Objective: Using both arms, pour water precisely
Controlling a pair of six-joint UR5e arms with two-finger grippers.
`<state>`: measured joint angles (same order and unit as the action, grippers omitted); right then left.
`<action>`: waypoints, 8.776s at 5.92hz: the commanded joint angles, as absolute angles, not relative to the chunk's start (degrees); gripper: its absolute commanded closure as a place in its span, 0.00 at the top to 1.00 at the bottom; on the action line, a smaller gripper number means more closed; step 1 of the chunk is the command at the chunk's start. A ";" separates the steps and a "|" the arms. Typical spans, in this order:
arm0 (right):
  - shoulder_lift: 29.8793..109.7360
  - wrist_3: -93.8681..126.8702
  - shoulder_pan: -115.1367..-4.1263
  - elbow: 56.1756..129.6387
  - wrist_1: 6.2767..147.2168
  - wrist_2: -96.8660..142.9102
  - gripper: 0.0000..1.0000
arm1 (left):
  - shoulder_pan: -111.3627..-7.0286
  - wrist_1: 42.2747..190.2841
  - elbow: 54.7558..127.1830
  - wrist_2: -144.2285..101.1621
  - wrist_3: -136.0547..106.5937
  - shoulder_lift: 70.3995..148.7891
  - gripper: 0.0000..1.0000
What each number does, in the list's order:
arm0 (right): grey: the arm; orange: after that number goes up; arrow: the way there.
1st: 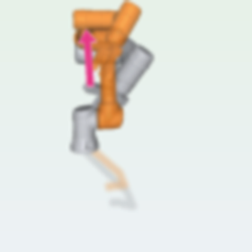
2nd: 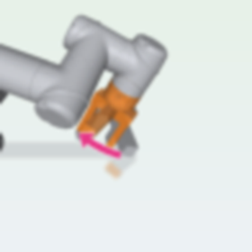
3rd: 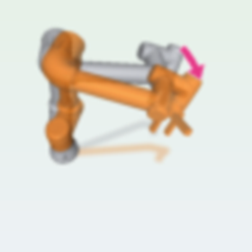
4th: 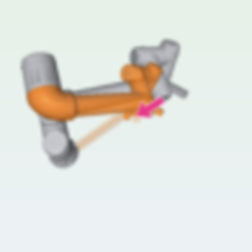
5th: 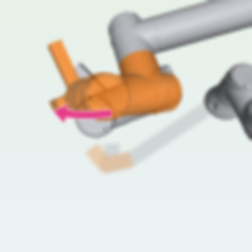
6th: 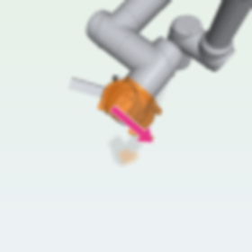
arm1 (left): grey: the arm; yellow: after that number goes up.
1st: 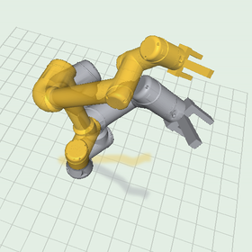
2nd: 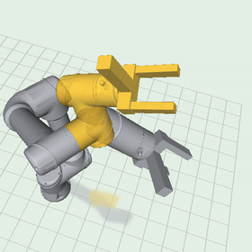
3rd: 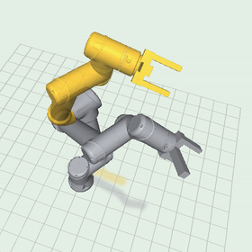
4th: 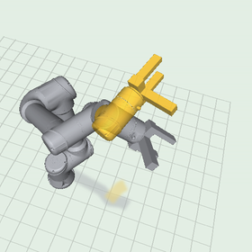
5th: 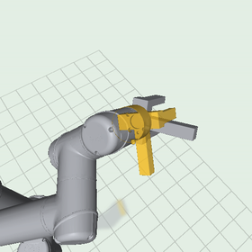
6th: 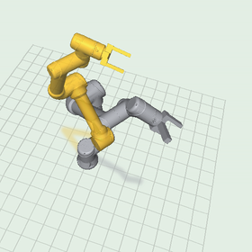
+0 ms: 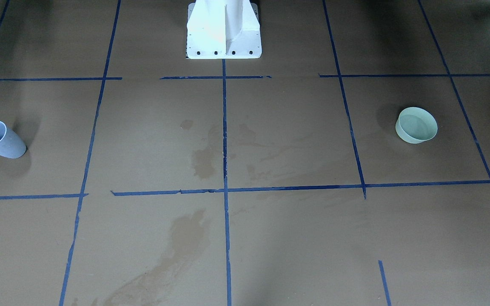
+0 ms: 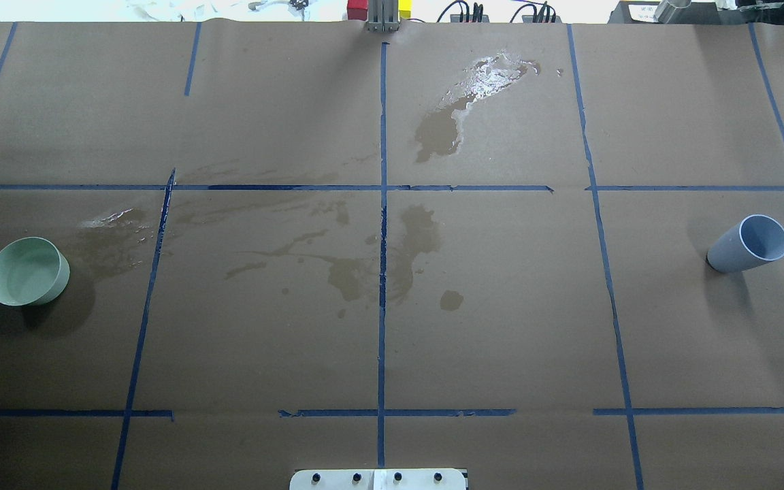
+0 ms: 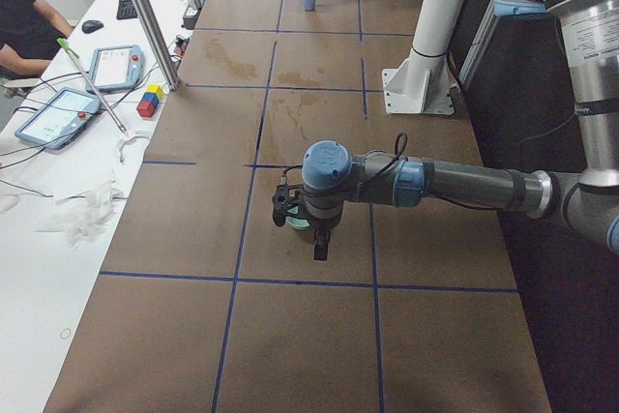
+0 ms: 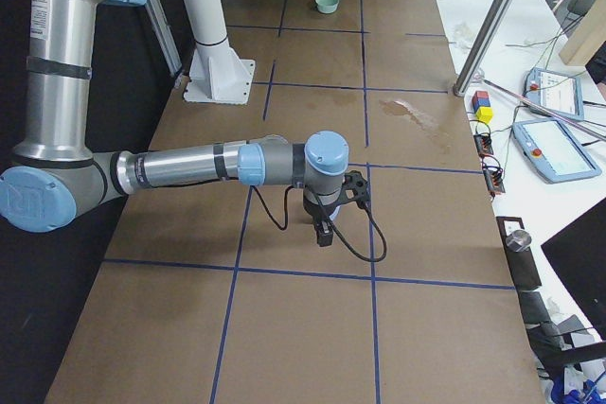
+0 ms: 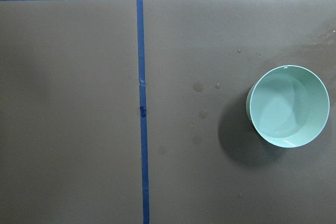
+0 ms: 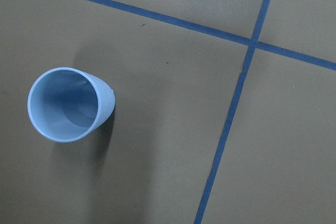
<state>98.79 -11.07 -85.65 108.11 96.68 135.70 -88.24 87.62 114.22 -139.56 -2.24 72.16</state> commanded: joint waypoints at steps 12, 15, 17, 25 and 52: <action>98.88 -11.17 -85.25 108.28 96.24 137.11 1.00 | -63.74 121.63 91.51 -137.11 -44.10 85.24 1.00; 98.53 -11.51 -83.50 108.37 96.15 137.02 1.00 | -60.12 121.64 87.73 -137.20 -44.91 87.70 0.97; 98.44 -11.51 -83.41 108.46 96.15 137.02 1.00 | -59.77 121.64 86.66 -137.20 -44.91 87.98 0.45; 98.44 -11.25 -82.44 109.07 96.15 137.02 1.00 | -43.99 120.33 92.64 -136.41 -78.07 111.74 0.00; 117.60 79.70 -11.60 99.42 20.57 34.72 0.99 | -36.83 102.83 108.02 -115.84 -87.45 121.82 1.00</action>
<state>118.37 78.64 -11.83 101.03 20.65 35.36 -36.82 102.83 108.01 -115.84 -87.45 121.82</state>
